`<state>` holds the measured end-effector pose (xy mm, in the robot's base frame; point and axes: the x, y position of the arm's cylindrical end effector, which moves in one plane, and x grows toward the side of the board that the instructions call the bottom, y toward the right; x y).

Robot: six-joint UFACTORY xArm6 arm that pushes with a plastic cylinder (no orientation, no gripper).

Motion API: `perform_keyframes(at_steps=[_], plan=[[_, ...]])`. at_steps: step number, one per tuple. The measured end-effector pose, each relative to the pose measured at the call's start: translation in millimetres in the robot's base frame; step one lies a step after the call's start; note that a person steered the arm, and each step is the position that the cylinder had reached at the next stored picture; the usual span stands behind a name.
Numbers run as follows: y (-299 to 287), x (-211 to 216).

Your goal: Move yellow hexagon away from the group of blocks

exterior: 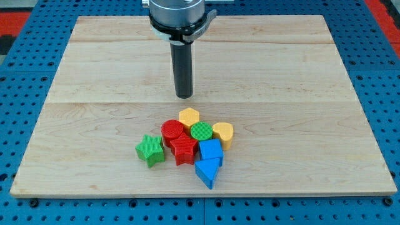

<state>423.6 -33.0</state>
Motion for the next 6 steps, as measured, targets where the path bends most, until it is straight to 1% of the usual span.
perform_keyframes(at_steps=[2, 3, 4, 5, 6], plan=[[0, -7], [29, -13], [91, -3], [163, 74], [170, 90]])
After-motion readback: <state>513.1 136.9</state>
